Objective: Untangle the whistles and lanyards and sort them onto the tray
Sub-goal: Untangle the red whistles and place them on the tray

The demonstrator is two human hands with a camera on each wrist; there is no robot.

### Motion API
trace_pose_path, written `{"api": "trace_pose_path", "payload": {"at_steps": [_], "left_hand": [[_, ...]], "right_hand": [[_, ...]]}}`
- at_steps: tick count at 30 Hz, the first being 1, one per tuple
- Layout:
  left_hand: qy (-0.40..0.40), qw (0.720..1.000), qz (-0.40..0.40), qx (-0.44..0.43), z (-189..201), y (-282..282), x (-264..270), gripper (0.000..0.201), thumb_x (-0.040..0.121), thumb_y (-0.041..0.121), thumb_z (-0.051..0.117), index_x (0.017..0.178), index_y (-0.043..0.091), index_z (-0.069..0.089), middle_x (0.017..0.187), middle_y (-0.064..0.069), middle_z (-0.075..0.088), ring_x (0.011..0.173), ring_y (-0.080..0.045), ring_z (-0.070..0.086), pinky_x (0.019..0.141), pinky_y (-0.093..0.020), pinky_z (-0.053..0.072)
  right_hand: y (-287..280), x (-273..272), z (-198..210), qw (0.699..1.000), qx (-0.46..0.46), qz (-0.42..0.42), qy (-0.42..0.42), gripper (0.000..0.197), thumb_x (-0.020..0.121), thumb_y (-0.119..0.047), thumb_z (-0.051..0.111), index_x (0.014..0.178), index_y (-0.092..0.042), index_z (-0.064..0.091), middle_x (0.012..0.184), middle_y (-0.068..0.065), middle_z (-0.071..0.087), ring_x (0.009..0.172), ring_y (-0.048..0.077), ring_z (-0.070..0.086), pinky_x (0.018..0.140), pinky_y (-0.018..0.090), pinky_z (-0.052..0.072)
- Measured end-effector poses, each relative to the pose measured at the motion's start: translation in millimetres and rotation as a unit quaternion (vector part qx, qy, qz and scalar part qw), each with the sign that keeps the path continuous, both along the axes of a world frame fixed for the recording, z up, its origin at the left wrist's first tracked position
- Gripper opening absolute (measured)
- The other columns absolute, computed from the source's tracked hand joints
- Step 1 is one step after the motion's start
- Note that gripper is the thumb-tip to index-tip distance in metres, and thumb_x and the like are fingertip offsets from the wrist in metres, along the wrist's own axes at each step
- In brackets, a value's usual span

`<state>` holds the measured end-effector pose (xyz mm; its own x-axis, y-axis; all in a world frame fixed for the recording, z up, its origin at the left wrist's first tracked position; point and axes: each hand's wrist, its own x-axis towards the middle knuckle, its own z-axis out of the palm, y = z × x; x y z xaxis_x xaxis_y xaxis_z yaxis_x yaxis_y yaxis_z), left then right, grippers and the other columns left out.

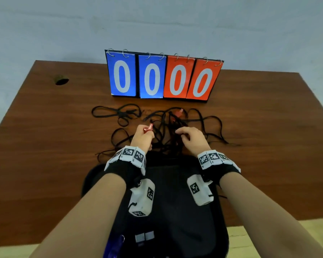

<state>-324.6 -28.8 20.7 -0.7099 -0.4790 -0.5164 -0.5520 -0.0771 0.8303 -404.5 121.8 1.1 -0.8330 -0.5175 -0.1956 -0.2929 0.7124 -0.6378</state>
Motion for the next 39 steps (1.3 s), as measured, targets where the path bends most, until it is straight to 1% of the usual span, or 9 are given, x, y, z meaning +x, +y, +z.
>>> {"api": "trace_pose_path", "payload": {"at_steps": [4, 9, 13, 17, 21, 26, 28, 32, 39], "left_hand": [[-0.028, 1.0, -0.009, -0.01, -7.0, 6.9, -4.3, 0.019, 0.084, 0.017, 0.058, 0.097, 0.014, 0.044, 0.072, -0.003, 0.044, 0.058, -0.017, 0.043, 0.057, -0.028, 0.04], [-0.013, 0.998, -0.037, -0.041, -10.3, 21.5, -10.7, 0.021, 0.081, 0.026, 0.065, 0.089, 0.013, 0.051, 0.065, 0.0, 0.045, 0.062, -0.017, 0.046, 0.071, -0.03, 0.039], [0.001, 0.999, -0.045, -0.031, -7.1, 32.1, -16.7, 0.021, 0.082, 0.022, 0.065, 0.07, 0.023, 0.047, 0.063, 0.001, 0.047, 0.058, -0.015, 0.045, 0.071, -0.031, 0.041], [-0.003, 0.998, -0.054, -0.027, -6.0, 39.2, -19.7, 0.02, 0.084, 0.019, 0.061, 0.069, 0.02, 0.048, 0.058, -0.002, 0.046, 0.053, -0.016, 0.045, 0.063, -0.028, 0.041], [0.001, 0.997, -0.066, -0.045, -9.2, 43.0, -19.5, 0.023, 0.084, 0.015, 0.061, 0.068, 0.022, 0.046, 0.062, -0.001, 0.048, 0.054, -0.014, 0.046, 0.056, -0.023, 0.039], [0.011, 0.994, -0.069, -0.08, -13.3, 44.5, -19.5, 0.021, 0.08, 0.007, 0.064, 0.07, 0.02, 0.05, 0.07, 0.001, 0.054, 0.073, -0.02, 0.054, 0.069, -0.025, 0.043], [0.028, 0.991, -0.08, -0.099, -11.3, 46.2, -20.3, 0.01, 0.08, 0.006, 0.064, 0.083, 0.013, 0.057, 0.086, -0.002, 0.061, 0.087, -0.02, 0.056, 0.08, -0.028, 0.045], [0.047, 0.981, -0.124, -0.143, -7.4, 55.2, -22.9, 0.031, 0.082, 0.008, 0.064, 0.113, 0.004, 0.058, 0.115, -0.009, 0.062, 0.109, -0.022, 0.056, 0.093, -0.027, 0.041], [0.02, 0.978, -0.145, -0.151, -8.9, 58.4, -23.9, 0.02, 0.081, 0.007, 0.063, 0.075, 0.018, 0.048, 0.067, 0.008, 0.047, 0.078, -0.019, 0.05, 0.068, -0.024, 0.036]], "right_hand": [[6.7, -5.3, -5.1, 0.999, 0.023, 0.04, 0.02, 0.046, 0.08, 0.012, 0.041, 0.113, -0.009, 0.064, 0.119, 0.008, 0.057, 0.116, 0.024, 0.052, 0.099, 0.032, 0.041], [13.4, -13.0, -1.5, 0.988, 0.119, 0.059, 0.078, 0.034, 0.089, -0.012, 0.05, 0.122, -0.016, 0.056, 0.114, 0.005, 0.056, 0.11, 0.023, 0.052, 0.084, 0.034, 0.044], [16.2, -16.9, -0.7, 0.968, 0.201, 0.108, 0.106, 0.037, 0.089, -0.016, 0.051, 0.126, -0.018, 0.049, 0.12, 0.004, 0.054, 0.116, 0.023, 0.048, 0.086, 0.034, 0.042], [14.1, -16.7, 3.3, 0.982, 0.164, 0.053, 0.074, 0.034, 0.093, -0.017, 0.04, 0.124, -0.02, 0.052, 0.116, 0.008, 0.063, 0.107, 0.029, 0.058, 0.079, 0.036, 0.046], [8.8, -21.1, 6.4, 0.962, 0.229, 0.116, 0.093, 0.042, 0.093, -0.014, 0.038, 0.132, -0.027, 0.046, 0.11, 0.013, 0.066, 0.099, 0.033, 0.061, 0.077, 0.037, 0.047], [7.1, -26.7, 8.8, 0.941, 0.281, 0.166, 0.094, 0.036, 0.092, -0.025, 0.046, 0.128, -0.026, 0.049, 0.118, 0.008, 0.062, 0.107, 0.029, 0.059, 0.079, 0.035, 0.047], [10.9, -27.4, 12.4, 0.944, 0.261, 0.173, 0.099, 0.032, 0.09, -0.031, 0.051, 0.122, -0.025, 0.055, 0.118, 0.003, 0.059, 0.108, 0.024, 0.058, 0.076, 0.033, 0.044], [22.2, -31.3, 23.6, 0.96, 0.186, 0.188, 0.095, 0.026, 0.088, -0.031, 0.056, 0.11, -0.021, 0.064, 0.102, 0.0, 0.054, 0.1, 0.017, 0.054, 0.071, 0.028, 0.038], [31.9, -34.2, 31.0, 0.99, -0.116, 0.006, -0.078, 0.004, 0.085, -0.019, 0.065, 0.082, -0.015, 0.064, 0.083, -0.007, 0.057, 0.075, 0.0, 0.051, 0.076, 0.015, 0.039]]}}
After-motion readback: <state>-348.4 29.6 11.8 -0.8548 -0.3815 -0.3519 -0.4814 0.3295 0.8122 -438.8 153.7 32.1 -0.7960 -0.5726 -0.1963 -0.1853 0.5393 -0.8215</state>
